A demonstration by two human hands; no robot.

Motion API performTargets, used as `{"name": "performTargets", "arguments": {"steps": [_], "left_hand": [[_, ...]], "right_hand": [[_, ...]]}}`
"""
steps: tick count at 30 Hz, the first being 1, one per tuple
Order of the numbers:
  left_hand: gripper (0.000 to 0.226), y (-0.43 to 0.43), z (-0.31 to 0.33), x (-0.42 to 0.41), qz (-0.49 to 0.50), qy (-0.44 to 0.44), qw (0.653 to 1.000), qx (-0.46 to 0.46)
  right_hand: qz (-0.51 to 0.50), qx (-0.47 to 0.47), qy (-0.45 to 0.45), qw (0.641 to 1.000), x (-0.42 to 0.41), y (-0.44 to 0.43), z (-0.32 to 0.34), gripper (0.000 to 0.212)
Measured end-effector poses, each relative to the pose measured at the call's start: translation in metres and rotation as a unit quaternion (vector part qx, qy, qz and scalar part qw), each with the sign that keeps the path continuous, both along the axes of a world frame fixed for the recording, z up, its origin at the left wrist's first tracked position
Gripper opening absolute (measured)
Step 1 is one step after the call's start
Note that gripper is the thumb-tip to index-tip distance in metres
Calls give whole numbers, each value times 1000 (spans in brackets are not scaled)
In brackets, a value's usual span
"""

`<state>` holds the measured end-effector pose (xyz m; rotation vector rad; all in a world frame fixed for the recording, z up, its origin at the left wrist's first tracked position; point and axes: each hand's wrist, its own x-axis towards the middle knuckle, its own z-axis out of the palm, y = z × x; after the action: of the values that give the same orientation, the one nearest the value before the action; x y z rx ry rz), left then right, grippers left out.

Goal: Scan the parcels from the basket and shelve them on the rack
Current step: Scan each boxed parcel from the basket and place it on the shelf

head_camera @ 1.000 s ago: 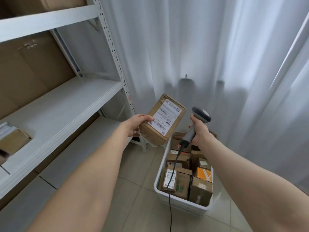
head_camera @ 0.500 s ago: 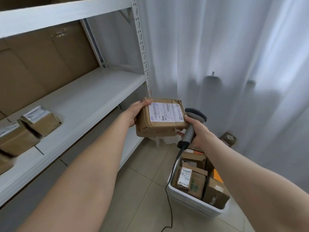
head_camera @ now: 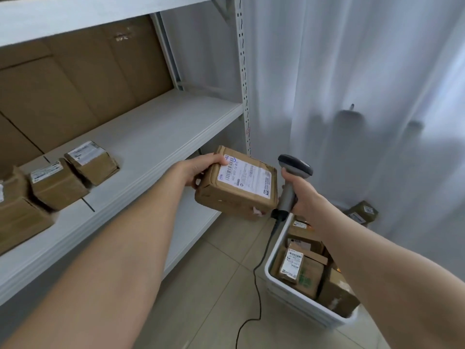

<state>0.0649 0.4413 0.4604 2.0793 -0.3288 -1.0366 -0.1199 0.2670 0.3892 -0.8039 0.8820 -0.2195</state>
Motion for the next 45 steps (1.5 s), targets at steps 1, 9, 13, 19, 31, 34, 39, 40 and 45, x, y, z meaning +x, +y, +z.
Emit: {"name": "performTargets", "arguments": {"steps": [1, 9, 13, 19, 31, 34, 39, 40, 45], "left_hand": [[33, 2, 3, 3, -9, 33, 999, 8], [39, -3, 17, 7, -24, 90, 994, 51], [52, 0, 15, 8, 39, 53, 997, 43], [38, -8, 0, 9, 333, -94, 934, -89], [57, -43, -13, -34, 323, -137, 913, -206], [46, -47, -13, -45, 284, -118, 924, -225], [57, -40, -16, -65, 174, 34, 962, -208], [57, -38, -16, -70, 150, 48, 972, -175], [64, -32, -26, -68, 99, 47, 985, -130]], "right_hand": [[20, 14, -9, 1000, -1, -1, -1, 40], [176, 70, -37, 981, -11, 10, -11, 63], [167, 66, -39, 983, -9, 18, -12, 63], [116, 73, -21, 990, -9, 22, -14, 59], [89, 66, -51, 993, -8, 21, -1, 72], [66, 49, -52, 995, -6, 18, 3, 64], [13, 19, -75, 997, -3, 12, 10, 39], [0, 8, -79, 997, -2, 12, 13, 37], [-15, -39, -72, 997, -2, 7, 25, 40]]}}
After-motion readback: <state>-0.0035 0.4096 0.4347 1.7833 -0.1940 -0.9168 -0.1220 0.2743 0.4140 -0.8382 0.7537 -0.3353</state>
